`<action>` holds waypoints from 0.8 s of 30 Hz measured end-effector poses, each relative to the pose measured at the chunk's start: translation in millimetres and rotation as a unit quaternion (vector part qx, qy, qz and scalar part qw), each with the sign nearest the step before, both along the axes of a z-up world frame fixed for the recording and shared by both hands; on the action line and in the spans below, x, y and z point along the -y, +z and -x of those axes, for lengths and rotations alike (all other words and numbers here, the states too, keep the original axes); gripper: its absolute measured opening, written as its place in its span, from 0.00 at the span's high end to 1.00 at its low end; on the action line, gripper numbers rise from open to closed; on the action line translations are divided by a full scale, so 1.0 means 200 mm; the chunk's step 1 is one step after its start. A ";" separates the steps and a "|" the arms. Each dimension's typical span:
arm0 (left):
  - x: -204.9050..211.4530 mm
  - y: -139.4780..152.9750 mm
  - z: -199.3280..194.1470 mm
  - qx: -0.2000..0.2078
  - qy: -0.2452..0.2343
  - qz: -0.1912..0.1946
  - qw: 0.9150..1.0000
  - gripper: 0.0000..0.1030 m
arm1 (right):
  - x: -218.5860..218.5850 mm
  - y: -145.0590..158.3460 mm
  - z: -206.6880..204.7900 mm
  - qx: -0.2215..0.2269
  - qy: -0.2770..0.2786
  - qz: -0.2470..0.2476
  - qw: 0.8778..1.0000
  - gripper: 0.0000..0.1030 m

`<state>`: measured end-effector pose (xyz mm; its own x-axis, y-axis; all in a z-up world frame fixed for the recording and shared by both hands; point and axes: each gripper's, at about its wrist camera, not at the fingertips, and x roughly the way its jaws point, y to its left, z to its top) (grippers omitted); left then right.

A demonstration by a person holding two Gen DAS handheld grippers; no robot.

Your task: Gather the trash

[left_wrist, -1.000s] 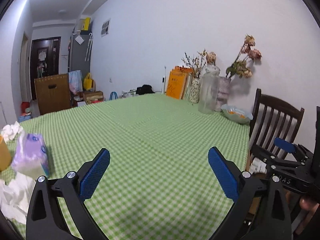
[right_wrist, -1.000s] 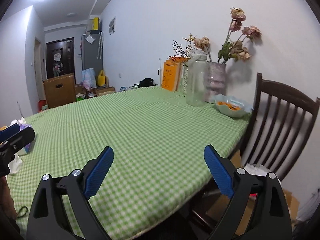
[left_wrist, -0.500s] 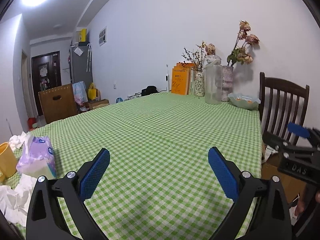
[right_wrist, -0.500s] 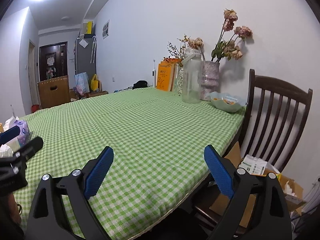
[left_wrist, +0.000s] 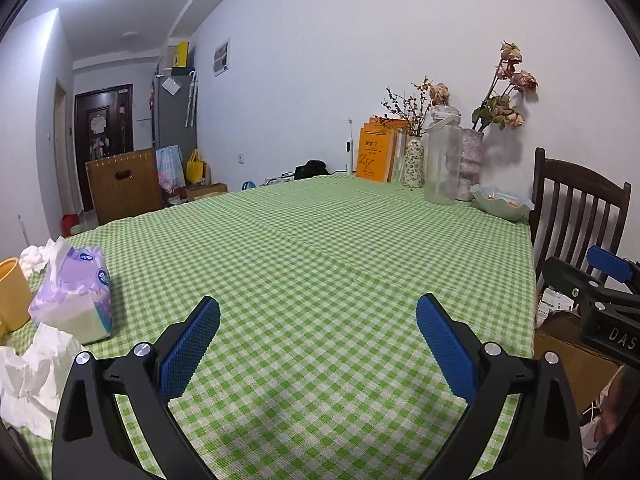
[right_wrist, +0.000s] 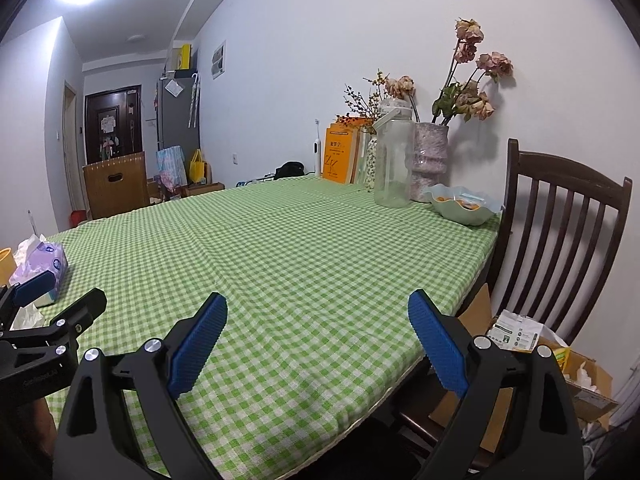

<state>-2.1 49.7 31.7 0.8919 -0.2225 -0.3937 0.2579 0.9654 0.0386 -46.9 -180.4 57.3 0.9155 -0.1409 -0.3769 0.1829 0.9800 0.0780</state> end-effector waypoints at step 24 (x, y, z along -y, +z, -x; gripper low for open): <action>-0.01 0.01 -0.01 -0.003 -0.001 0.005 1.000 0.07 | -0.02 -0.03 -0.01 -0.011 0.020 -0.006 1.000 0.14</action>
